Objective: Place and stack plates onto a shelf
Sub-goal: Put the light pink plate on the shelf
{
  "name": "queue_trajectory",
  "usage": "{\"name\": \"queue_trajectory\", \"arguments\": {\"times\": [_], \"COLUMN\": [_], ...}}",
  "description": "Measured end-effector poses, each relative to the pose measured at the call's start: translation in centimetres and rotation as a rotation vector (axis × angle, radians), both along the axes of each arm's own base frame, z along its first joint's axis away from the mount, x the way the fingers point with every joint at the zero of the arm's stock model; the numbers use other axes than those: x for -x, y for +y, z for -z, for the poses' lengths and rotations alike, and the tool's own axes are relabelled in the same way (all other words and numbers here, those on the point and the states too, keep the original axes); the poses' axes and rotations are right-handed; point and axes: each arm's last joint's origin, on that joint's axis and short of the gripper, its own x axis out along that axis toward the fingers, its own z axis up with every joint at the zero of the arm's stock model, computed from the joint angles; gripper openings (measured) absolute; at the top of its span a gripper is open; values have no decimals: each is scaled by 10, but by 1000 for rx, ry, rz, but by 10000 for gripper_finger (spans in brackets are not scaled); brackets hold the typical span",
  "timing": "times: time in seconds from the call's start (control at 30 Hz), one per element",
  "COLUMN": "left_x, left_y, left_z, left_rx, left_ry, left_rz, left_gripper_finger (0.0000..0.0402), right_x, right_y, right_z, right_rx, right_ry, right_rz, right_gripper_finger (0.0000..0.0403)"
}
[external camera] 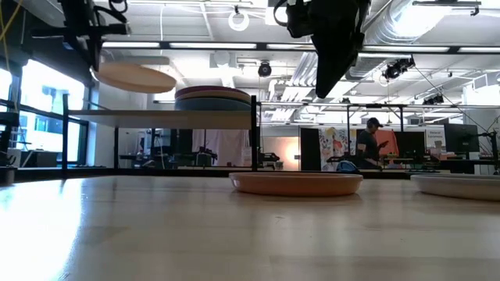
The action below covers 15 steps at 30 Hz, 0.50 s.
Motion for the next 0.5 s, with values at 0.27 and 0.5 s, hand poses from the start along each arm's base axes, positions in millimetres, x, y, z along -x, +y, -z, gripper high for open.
{"name": "queue_trajectory", "arguments": {"times": [0.27, 0.5], "left_x": [9, 6], "left_y": [16, 36], "left_z": [4, 15], "left_rx": [17, 90], "left_ry": [65, 107], "left_rz": [-68, -59], "left_gripper_finger": [3, 3], "right_x": [0, 0], "right_y": [0, 1], "right_z": [0, 0], "right_rx": [-4, -5], "right_ry": [3, 4], "right_rz": [-17, -18], "right_gripper_finger": [69, 69]}}
